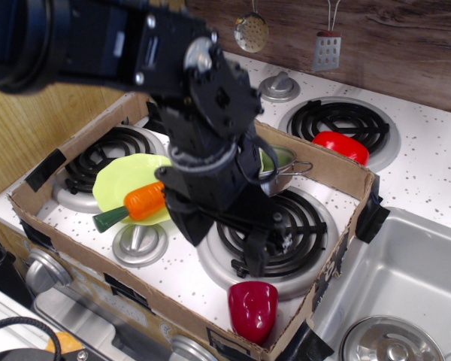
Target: Take carrot off plate
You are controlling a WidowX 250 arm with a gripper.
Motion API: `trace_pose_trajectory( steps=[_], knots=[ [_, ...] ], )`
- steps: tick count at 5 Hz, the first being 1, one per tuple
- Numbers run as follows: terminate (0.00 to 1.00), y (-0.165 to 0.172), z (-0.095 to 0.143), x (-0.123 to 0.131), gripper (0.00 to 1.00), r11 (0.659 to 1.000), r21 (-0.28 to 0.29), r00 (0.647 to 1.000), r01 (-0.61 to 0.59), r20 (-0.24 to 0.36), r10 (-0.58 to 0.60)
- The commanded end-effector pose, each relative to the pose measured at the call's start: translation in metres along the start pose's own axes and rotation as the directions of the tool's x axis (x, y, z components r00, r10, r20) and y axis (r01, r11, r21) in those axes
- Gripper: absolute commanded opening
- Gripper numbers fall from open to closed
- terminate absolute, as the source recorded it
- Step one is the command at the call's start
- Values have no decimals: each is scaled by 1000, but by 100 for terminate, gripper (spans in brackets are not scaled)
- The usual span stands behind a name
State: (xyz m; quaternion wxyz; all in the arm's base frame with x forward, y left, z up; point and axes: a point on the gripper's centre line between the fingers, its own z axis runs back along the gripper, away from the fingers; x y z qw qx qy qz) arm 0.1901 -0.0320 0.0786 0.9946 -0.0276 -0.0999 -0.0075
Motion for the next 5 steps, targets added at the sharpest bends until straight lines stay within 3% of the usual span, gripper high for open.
trace_pose_trajectory(
  steps=[1, 3, 4, 5],
  knots=[
    [0, 35, 6, 23, 100, 978, 135, 985, 159, 43, -166],
    [0, 86, 5, 44, 100, 905, 275, 937, 324, 38, -347],
    [0, 98, 2, 42, 100, 870, 348, 923, 350, 33, -384],
    [0, 108, -9, 34, 100, 860, 373, 919, 349, 44, -393]
  ],
)
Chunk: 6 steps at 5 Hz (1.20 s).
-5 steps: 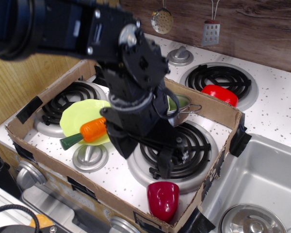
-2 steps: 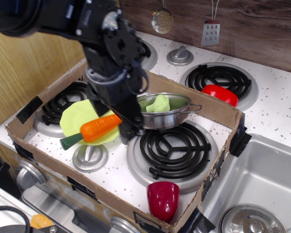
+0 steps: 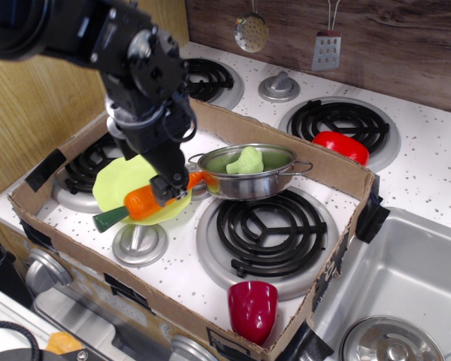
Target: Take carrot off plate
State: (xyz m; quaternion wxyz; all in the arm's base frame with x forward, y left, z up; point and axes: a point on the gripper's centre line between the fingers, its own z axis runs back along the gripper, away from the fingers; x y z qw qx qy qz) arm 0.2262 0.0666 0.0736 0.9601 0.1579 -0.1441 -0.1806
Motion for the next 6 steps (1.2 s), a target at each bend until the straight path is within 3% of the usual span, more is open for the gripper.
trace_pose_trajectory(
  steps=[1, 2, 5, 6],
  knots=[
    [0, 14, -16, -10, 100, 1000, 27, 999, 12, 48, -13],
    [0, 19, -25, -14, 100, 999, -19, 999, 32, 41, -31],
    [0, 22, -46, -19, 100, 997, -68, 997, 30, 68, -26],
    [0, 24, -47, -17, 0, 997, -68, 997, 27, 71, -22]
  ],
)
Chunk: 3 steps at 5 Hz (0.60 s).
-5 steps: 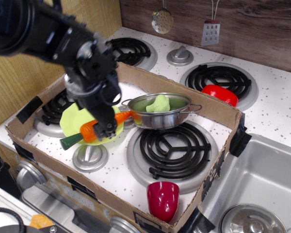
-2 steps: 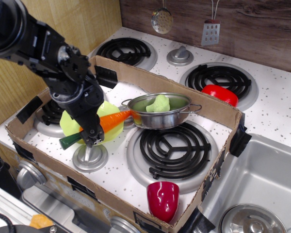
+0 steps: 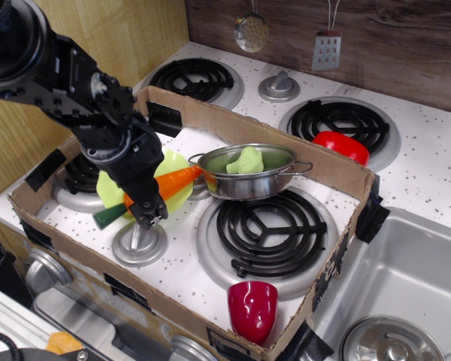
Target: Take carrot off plate
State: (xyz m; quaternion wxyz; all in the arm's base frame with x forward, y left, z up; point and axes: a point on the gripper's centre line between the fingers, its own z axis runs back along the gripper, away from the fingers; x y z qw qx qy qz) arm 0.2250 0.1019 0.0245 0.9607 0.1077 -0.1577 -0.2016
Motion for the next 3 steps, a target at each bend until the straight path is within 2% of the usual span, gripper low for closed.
trace_pose_trajectory(
  steps=[1, 3],
  knots=[
    [0, 15, 13, 15, 0, 1000, 24, 1000, 5, 13, -6],
    [0, 18, 28, 18, 0, 999, 49, 1000, -5, -6, 5]
  ],
)
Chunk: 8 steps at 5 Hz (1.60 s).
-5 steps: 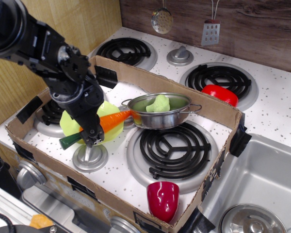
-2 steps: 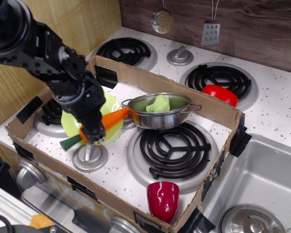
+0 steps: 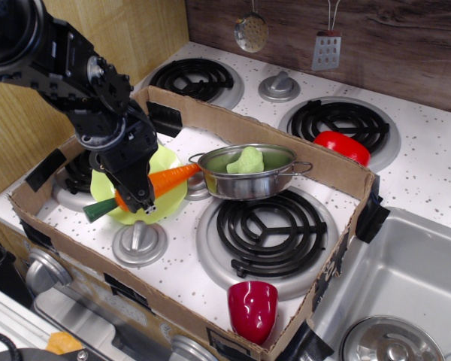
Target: Take carrot off plate
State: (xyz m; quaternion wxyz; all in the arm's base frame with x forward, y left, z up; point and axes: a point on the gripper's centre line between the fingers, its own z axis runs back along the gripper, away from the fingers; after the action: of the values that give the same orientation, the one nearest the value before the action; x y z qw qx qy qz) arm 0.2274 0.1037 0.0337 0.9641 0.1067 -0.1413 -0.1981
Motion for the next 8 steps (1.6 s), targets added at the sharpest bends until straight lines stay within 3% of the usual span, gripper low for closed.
trace_pose_trajectory(
  steps=[1, 3, 5, 7, 8],
  knots=[
    [0, 17, 36, 7, 0, 995, 95, 1000, 10, 6, -10],
    [0, 30, 49, 8, 0, 989, 144, 999, 44, 3, -45],
    [0, 69, 35, 23, 0, 977, 159, 988, 142, 44, -151],
    [0, 104, 22, 36, 0, 942, 175, 948, 285, 94, -304],
    [0, 105, 17, 43, 0, 913, 190, 916, 360, 114, -385]
  ],
)
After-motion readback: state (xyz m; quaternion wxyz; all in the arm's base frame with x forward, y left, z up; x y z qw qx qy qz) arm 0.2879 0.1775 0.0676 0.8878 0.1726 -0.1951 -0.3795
